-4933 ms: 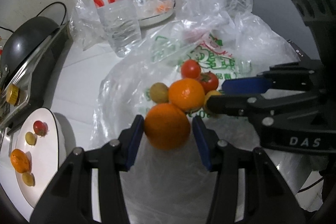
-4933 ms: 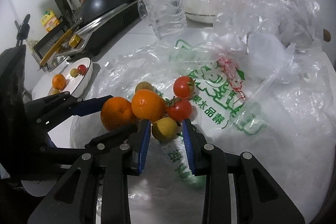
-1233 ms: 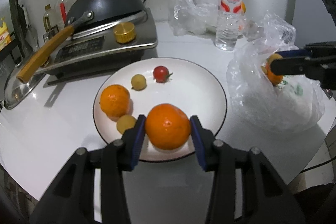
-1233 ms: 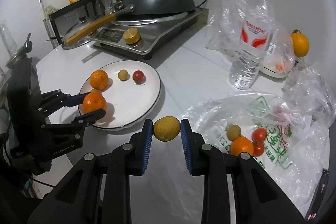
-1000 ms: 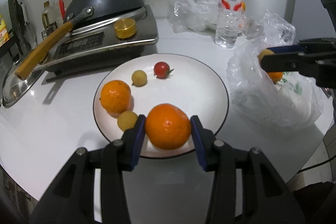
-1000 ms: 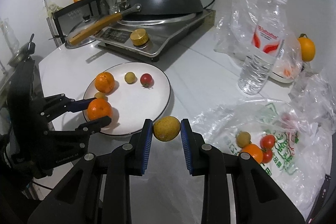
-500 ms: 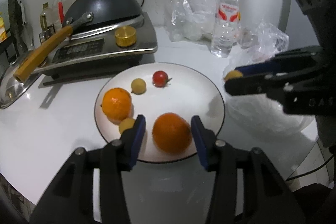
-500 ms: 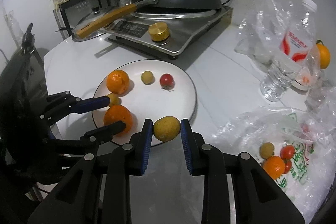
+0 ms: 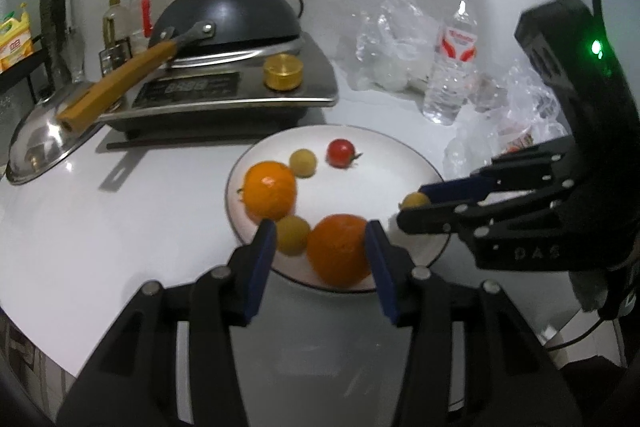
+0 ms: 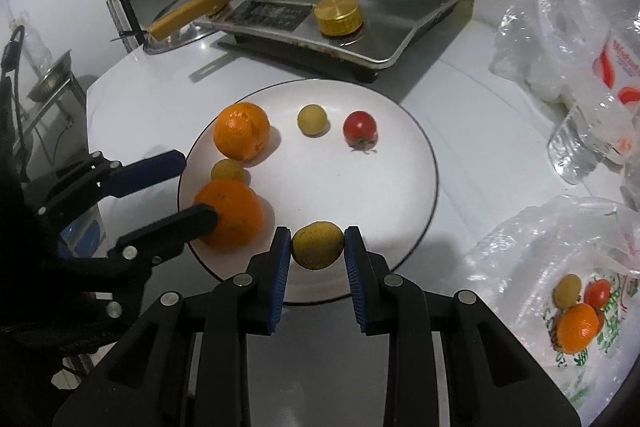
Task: Organize fruits
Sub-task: 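Lower the mandarin onto the plate and open the left tool while the right tool releases the yellow fruit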
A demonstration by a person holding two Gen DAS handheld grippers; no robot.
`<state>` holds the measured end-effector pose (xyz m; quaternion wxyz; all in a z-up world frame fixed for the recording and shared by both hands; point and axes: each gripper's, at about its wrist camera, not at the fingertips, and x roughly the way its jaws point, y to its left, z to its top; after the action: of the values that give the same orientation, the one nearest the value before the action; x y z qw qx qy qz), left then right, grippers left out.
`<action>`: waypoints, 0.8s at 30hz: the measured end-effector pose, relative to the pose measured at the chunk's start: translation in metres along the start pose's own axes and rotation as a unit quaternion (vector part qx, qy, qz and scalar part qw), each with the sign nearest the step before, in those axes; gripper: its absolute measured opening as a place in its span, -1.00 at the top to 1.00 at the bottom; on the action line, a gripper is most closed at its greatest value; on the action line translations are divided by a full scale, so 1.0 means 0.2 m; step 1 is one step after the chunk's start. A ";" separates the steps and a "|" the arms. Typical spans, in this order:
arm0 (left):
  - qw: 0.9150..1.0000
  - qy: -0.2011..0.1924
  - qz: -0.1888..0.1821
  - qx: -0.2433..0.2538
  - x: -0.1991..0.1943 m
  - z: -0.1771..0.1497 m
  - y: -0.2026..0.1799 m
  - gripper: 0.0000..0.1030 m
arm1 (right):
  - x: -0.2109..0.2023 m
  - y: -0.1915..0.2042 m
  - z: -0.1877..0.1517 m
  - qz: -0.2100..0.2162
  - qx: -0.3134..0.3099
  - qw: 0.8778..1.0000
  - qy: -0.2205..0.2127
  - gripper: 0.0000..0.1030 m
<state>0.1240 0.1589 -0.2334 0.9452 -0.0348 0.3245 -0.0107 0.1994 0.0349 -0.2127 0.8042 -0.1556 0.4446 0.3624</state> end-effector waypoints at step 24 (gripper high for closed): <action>0.999 -0.024 0.039 -0.014 -0.13 0.04 -0.02 0.08 | -0.10 -0.01 -0.04 -0.001 0.001 1.000 -0.014 0.38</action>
<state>0.1083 0.1558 -0.2114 0.9517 -0.0351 0.3033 0.0316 0.1892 0.0188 -0.2011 0.8109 -0.1503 0.4334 0.3633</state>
